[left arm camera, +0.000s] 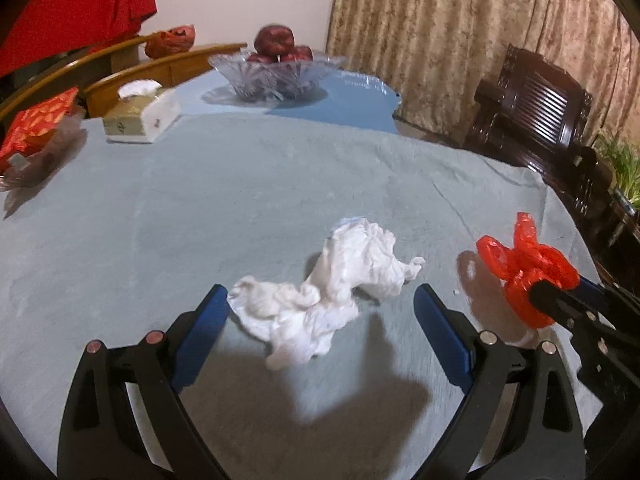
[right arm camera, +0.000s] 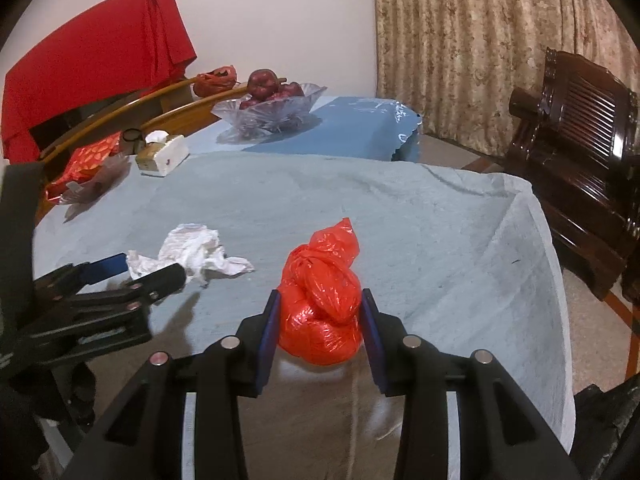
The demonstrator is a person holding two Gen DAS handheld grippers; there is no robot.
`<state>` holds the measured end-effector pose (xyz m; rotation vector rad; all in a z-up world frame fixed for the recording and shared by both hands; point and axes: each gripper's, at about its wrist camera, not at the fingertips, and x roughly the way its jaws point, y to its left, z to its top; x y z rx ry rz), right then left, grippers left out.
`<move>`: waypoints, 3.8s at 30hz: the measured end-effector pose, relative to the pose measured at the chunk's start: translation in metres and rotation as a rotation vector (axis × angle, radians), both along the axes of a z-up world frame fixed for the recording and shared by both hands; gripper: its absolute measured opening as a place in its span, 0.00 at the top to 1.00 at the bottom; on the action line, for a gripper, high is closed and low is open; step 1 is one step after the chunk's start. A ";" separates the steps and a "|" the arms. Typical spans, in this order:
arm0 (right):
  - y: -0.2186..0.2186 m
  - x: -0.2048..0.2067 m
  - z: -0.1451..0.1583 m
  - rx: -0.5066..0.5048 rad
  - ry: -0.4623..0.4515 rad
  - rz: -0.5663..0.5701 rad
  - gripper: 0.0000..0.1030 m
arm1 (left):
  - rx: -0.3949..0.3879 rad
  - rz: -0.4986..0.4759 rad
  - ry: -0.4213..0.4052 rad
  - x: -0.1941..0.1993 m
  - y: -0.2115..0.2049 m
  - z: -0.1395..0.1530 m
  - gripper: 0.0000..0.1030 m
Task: Collect trash
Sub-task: 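Grasp the white tissue with the left tool while the right tool holds the red bag, then lift the tissue and red bag and carry both over the bin, then open both tools to drop the tissue and red bag into the bin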
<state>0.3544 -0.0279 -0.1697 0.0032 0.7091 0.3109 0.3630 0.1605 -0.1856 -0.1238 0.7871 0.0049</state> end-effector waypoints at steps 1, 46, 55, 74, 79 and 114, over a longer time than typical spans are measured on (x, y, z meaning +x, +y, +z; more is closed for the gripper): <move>-0.001 0.001 -0.001 0.003 0.002 -0.002 0.62 | -0.002 0.003 0.011 0.004 -0.001 -0.002 0.12; -0.050 -0.088 0.057 0.068 -0.060 -0.044 0.62 | -0.009 -0.053 -0.091 -0.110 -0.062 0.060 0.83; -0.089 -0.149 0.089 0.075 -0.097 -0.084 0.62 | -0.027 -0.108 -0.125 -0.166 -0.107 0.087 0.83; -0.214 -0.259 0.119 0.043 -0.160 -0.292 0.62 | -0.052 -0.336 -0.208 -0.245 -0.230 0.122 0.82; -0.250 -0.278 0.114 0.030 -0.154 -0.370 0.62 | -0.068 -0.415 -0.199 -0.251 -0.265 0.118 0.82; -0.347 -0.273 0.055 -0.042 -0.052 -0.567 0.17 | -0.100 -0.590 -0.106 -0.201 -0.364 0.064 0.21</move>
